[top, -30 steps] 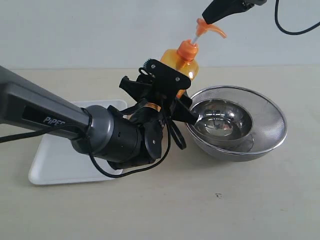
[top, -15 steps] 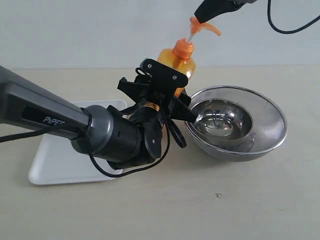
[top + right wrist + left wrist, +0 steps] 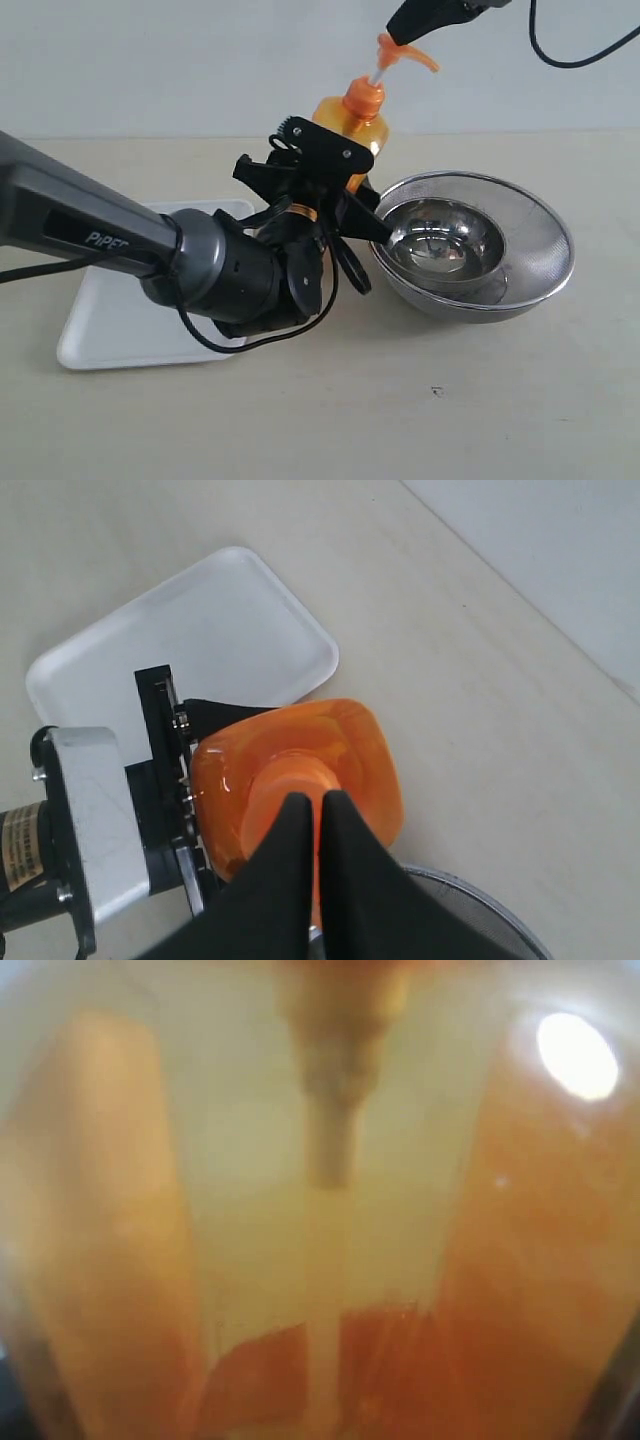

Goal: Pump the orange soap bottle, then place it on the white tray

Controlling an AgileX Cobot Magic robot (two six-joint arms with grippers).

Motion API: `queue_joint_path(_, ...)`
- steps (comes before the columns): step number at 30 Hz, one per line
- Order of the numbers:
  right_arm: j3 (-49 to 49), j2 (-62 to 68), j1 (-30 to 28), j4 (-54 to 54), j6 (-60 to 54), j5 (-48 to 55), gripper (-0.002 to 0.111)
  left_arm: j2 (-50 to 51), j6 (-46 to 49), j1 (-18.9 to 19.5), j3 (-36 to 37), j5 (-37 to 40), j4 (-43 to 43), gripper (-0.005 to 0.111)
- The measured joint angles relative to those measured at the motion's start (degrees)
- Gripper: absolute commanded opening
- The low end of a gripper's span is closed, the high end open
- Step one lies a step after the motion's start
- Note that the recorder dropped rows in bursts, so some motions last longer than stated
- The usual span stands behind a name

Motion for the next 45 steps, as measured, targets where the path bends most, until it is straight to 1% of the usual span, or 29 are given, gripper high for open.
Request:
queue_joint_path(26, 0.00, 0.21, 0.00, 0.50, 0.71, -0.31, 0.000, 0.00, 0.00, 0.23, 0.00, 0.00, 0.00, 0.005)
queue_joint_path(33, 2.53, 0.03, 0.00, 1.39, 0.71, -1.76, 0.000, 0.00, 0.21, 0.23, 0.00, -0.12, 0.00, 0.005)
queue_joint_path(45, 2.91, -0.01, 0.00, 1.92, 0.50, -2.01, 0.000, 0.00, 0.21, 0.33, 0.00, -0.12, 0.00, 0.005)
